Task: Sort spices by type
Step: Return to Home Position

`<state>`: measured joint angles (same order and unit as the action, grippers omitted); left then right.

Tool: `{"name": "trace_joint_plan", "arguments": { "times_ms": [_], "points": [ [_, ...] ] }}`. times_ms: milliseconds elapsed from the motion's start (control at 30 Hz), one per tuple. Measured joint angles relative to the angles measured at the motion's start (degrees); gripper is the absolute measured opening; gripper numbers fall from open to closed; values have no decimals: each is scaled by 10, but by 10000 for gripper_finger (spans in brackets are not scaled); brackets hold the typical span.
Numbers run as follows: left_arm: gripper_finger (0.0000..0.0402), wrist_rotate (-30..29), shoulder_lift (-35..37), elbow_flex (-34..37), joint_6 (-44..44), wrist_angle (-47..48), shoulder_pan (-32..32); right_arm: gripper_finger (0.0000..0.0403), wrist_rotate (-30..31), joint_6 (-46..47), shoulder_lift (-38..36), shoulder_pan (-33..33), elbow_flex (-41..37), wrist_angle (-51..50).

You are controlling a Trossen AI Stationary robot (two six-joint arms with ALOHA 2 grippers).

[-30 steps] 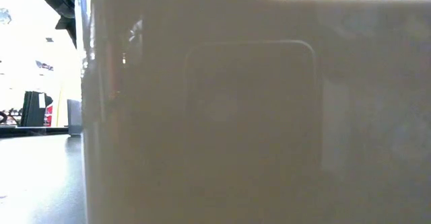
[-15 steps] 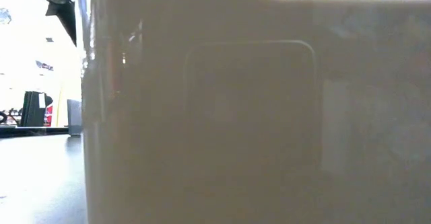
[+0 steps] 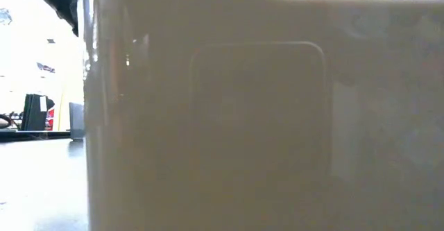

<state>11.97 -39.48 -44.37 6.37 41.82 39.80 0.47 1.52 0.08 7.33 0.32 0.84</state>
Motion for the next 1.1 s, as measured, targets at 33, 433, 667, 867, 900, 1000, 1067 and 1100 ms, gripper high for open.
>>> {"name": "trace_joint_plan", "arguments": {
  "times_ms": [33,433,667,867,900,1000,1067,1100],
  "points": [
    [383,-4,2,7,-12,-23,-23,384,0,0,0,0,0,0],
    [383,-106,-14,53,-95,-177,-255,384,0,0,0,0,0,0],
    [383,-189,-19,53,-105,-197,-341,384,0,0,0,0,0,0],
    [383,-198,-19,53,-124,-197,-405,384,0,0,0,0,0,0],
    [383,-200,-19,53,-131,-197,-413,384,0,0,0,0,0,0],
    [383,-203,-15,63,-152,-216,-430,384,0,0,0,0,0,0],
    [383,-196,-6,88,-154,-251,-438,384,0,0,0,0,0,0],
    [383,-188,2,108,-155,-279,-440,384,0,0,0,0,0,0]
  ]
}}
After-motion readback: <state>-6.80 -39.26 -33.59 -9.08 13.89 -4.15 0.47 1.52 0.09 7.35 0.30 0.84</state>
